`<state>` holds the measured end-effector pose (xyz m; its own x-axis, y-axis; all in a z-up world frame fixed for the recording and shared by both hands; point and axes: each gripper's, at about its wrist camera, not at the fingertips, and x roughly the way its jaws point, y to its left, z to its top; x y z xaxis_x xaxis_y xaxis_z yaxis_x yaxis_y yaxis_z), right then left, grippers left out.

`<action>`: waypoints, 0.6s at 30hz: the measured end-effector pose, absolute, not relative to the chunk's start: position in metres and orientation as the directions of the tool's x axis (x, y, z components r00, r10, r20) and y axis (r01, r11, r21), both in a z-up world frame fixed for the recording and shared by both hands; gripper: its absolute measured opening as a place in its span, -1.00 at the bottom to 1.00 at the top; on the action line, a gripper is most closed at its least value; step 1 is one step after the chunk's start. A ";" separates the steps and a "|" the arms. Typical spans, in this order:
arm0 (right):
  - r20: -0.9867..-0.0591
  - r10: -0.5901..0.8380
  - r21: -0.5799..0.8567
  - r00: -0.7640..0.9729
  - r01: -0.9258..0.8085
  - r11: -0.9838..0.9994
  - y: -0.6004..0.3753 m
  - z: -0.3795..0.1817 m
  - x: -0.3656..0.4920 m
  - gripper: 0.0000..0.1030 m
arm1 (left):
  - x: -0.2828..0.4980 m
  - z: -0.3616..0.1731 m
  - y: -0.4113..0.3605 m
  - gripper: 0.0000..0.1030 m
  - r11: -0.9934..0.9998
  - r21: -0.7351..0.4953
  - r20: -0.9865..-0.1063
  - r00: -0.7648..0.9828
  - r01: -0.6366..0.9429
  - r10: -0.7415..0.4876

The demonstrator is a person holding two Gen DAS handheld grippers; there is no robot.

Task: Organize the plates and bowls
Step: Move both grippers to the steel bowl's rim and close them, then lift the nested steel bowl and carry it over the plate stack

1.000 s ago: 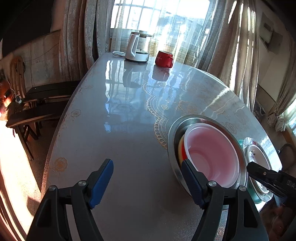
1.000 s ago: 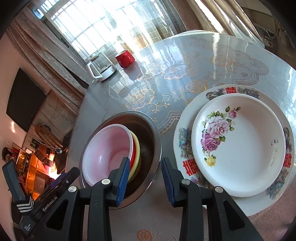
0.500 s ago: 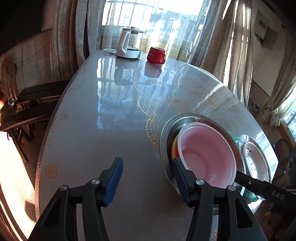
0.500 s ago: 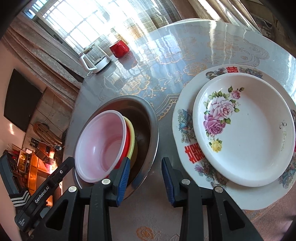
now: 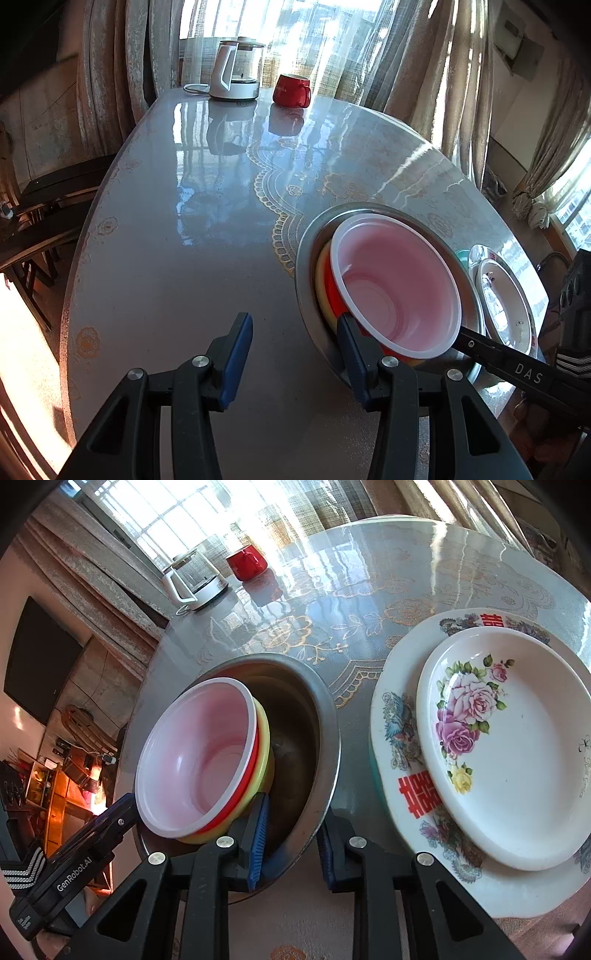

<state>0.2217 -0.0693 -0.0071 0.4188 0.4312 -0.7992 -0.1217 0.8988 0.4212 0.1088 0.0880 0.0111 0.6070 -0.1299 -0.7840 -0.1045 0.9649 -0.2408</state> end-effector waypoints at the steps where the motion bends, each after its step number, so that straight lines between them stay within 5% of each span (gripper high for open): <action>1: -0.800 0.429 0.418 0.419 -0.124 0.900 -0.068 -0.007 0.222 -0.54 | 0.108 0.011 0.089 -0.06 0.962 -0.254 -0.786 0.601 -0.104 -0.142; 7: -0.804 0.425 0.411 0.416 -0.127 0.903 -0.063 -0.009 0.226 -0.57 | 0.106 0.009 0.093 -0.08 0.939 -0.323 -0.787 0.585 -0.117 -0.198; 10: -0.808 0.413 0.393 0.421 -0.137 0.909 -0.059 -0.009 0.227 -0.55 | 0.106 0.010 0.090 -0.41 0.927 -0.362 -0.781 0.575 -0.098 -0.244; 18: -0.807 0.426 0.409 0.408 -0.135 0.903 -0.059 -0.011 0.232 -0.57 | 0.098 0.006 0.092 -0.45 0.870 -0.475 -0.766 0.550 -0.136 -0.332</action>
<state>0.2317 -0.0589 -0.0112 0.4078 0.4265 -0.8073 -0.1346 0.9026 0.4088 0.0985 0.0921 0.0055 0.5503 -0.3322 -0.7660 -0.1356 0.8697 -0.4745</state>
